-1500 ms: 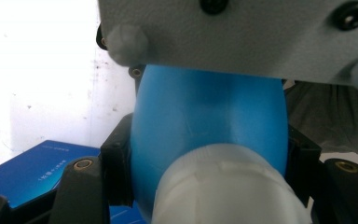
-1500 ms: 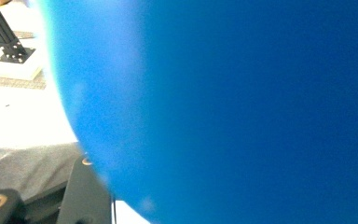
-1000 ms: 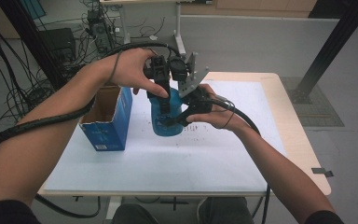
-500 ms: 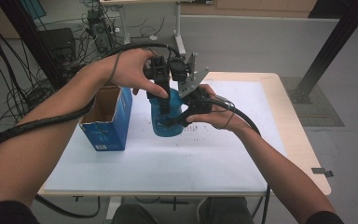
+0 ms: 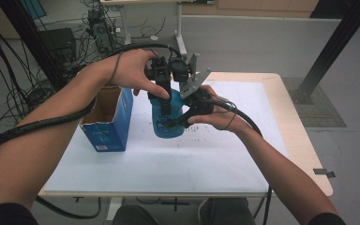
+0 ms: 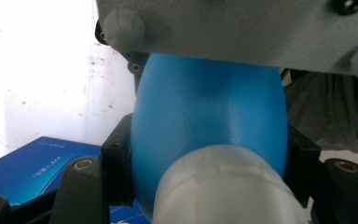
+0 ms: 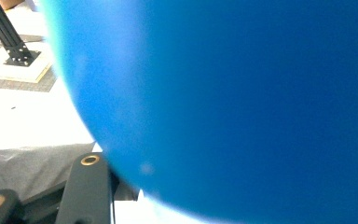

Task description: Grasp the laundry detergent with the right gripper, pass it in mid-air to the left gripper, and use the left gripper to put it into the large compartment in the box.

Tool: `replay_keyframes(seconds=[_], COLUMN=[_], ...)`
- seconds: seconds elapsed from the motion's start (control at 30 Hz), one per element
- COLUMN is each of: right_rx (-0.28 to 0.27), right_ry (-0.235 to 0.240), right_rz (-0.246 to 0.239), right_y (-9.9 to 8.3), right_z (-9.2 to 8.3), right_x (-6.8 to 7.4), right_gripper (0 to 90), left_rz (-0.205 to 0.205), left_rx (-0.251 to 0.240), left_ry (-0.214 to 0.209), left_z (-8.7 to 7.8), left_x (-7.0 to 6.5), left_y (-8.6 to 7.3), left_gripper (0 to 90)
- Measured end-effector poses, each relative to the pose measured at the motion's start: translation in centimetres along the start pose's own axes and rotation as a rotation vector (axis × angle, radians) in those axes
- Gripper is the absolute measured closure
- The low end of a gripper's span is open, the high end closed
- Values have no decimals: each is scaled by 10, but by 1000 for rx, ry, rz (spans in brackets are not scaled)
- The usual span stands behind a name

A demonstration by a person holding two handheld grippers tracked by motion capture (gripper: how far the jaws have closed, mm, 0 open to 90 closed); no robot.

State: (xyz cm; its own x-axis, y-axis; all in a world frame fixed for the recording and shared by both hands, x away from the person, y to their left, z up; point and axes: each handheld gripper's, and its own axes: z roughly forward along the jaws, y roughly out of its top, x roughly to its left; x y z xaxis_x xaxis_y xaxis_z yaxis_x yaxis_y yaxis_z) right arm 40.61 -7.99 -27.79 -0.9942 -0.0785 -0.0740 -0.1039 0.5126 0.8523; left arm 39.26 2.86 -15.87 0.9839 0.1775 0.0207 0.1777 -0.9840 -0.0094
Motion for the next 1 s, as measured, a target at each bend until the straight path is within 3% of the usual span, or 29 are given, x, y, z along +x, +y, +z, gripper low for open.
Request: replay_keyframes(seconds=[0.13, 0.2, 0.6, 0.9, 1.0], right_rx=[7, 1, 30, 48, 68], right_ry=[3, -6, 4, -20, -39], right_rz=[24, 9, 20, 42, 52], right_y=[0, -1, -4, -9, -12], right_z=[-2, -1, 3, -1, -6], right_x=[2, 0, 2, 2, 1], right_gripper=[412, 409, 380, 230, 235], left_rz=[-3, 0, -11, -31, -39], left_rx=[-2, 0, -4, -10, -7], left_ry=[-2, -2, 1, 9, 10], left_z=[-1, -1, -3, -6, -6], left_x=[0, 1, 1, 2, 3], left_y=[0, 0, -4, -10, -10], left_gripper=[374, 374, 374, 374, 374])
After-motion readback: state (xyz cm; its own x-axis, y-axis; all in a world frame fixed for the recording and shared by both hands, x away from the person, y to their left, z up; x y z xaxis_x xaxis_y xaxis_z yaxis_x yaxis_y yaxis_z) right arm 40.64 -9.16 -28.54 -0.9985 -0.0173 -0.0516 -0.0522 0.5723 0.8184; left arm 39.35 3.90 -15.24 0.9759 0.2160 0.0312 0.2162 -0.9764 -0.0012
